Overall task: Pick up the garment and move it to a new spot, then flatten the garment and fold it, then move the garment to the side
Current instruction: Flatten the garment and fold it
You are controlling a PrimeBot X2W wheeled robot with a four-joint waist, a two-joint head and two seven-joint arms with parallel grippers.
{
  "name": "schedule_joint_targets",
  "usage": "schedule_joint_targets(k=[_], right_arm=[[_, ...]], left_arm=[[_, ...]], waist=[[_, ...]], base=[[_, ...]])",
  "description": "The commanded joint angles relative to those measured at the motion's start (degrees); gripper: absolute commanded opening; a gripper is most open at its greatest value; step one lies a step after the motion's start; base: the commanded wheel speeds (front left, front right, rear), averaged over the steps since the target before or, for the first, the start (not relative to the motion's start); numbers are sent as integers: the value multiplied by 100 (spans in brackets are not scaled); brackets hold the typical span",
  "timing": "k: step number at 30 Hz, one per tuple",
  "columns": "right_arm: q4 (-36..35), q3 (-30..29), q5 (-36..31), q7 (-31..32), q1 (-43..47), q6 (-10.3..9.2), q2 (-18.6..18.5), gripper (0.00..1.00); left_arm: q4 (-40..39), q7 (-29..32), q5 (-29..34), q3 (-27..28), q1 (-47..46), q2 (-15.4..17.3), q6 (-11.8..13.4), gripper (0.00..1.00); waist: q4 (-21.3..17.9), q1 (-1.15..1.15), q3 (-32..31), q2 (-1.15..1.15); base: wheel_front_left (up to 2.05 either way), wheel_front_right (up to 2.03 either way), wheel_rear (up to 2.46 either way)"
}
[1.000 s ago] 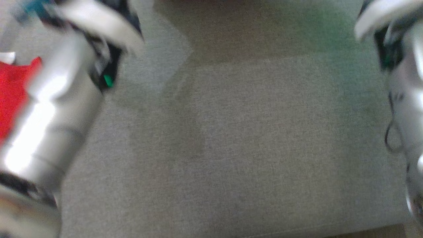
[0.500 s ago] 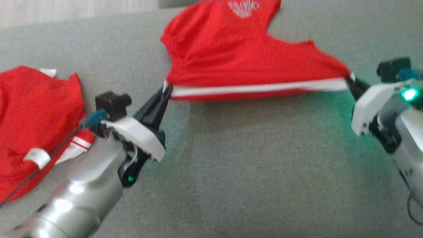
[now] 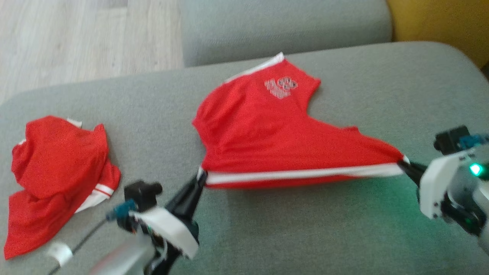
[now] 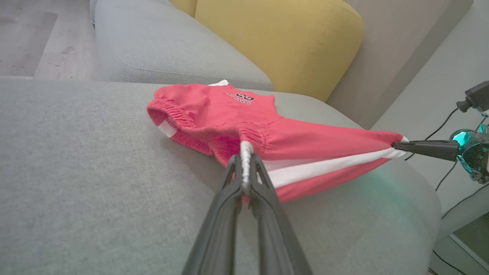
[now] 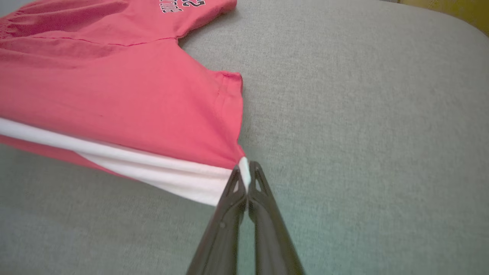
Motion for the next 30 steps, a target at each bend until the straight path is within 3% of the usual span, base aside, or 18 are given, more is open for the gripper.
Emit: schedule_joint_targets(k=[1,7,11,19,30], right_arm=[[-196,-32,156,72,138,-6,-435,0],[-852,-219,529,318,707,-6,-952,0],[-1150,-558,541,237,893,-6,-1107,0],[-1492,-1171,-42,152,673,-6,-890,0],[-1513,-1634,-943,380,-298,-6,-420,0]], left_arm=[[-247,-79,80,320,-33,297,129,0],[-1028,-79,214,357,605,428,408,0],[-1355,-79,273,371,720,526,585,0],[-1592,-40,349,498,441,579,743,0],[-1392,171,508,580,-469,416,652,0]], waist=[[-99,2,-191,0],[-151,2,-282,0],[-153,2,-253,0],[-75,2,25,0],[339,2,846,0]], base=[[0,0,0],[0,0,0],[0,0,0],[0,0,0],[0,0,0]])
